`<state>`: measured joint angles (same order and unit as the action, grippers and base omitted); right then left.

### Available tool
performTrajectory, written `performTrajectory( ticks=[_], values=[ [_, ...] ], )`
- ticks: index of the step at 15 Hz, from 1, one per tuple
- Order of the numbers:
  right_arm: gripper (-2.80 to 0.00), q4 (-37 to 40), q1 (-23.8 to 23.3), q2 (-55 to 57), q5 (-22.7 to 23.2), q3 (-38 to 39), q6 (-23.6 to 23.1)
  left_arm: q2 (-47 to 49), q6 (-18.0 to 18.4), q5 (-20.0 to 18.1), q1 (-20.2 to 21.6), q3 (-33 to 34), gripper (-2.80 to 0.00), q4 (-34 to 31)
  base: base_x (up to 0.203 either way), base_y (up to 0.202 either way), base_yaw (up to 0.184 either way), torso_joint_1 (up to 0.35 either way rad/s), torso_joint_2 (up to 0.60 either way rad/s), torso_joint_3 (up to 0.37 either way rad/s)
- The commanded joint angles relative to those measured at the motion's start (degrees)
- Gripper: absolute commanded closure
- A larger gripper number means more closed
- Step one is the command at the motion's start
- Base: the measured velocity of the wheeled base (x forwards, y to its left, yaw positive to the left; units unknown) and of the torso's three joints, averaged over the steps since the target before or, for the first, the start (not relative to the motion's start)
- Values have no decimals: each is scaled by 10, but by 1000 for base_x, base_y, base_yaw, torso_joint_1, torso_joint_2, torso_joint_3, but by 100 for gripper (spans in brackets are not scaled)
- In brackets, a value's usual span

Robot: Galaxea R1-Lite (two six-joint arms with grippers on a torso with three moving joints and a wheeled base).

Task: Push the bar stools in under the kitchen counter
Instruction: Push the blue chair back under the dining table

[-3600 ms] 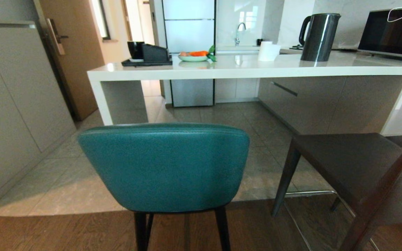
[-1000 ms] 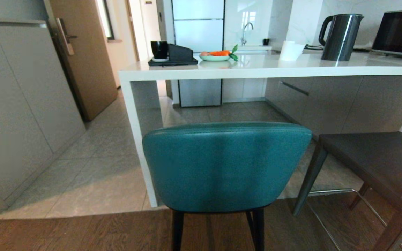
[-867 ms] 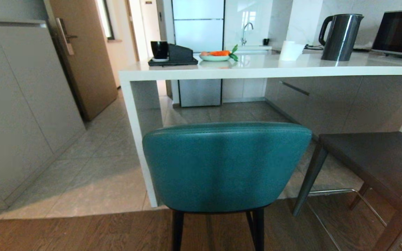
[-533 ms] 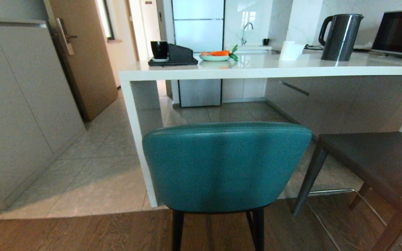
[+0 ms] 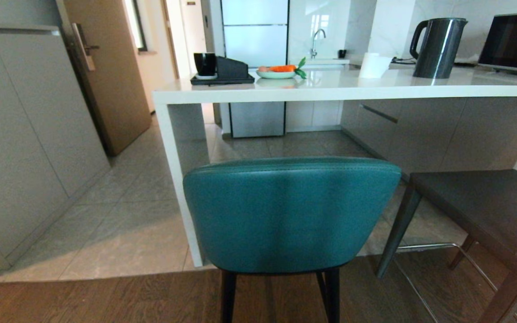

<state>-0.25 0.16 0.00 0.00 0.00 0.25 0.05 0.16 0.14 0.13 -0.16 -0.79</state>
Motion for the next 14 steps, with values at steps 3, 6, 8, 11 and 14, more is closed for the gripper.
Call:
performTrajectory(
  ticks=[3,6,8,11,14],
  values=[
    [0,-1,0,1,0,3,0,0,-1,0,0,0,0,2,0,0,0,0,0,0],
    [0,0,0,1,0,3,0,0,0,0,2,-1,-280,0,0,0,0,0,0,0],
    [0,0,0,1,0,3,0,0,0,0,1,0,-280,1,0,0,0,0,0,0],
    [0,-1,0,1,0,3,0,0,0,0,0,0,-280,1,0,0,0,0,0,0],
    [0,-1,0,1,0,3,1,0,0,0,0,0,-280,2,0,0,0,0,0,0]
  ],
)
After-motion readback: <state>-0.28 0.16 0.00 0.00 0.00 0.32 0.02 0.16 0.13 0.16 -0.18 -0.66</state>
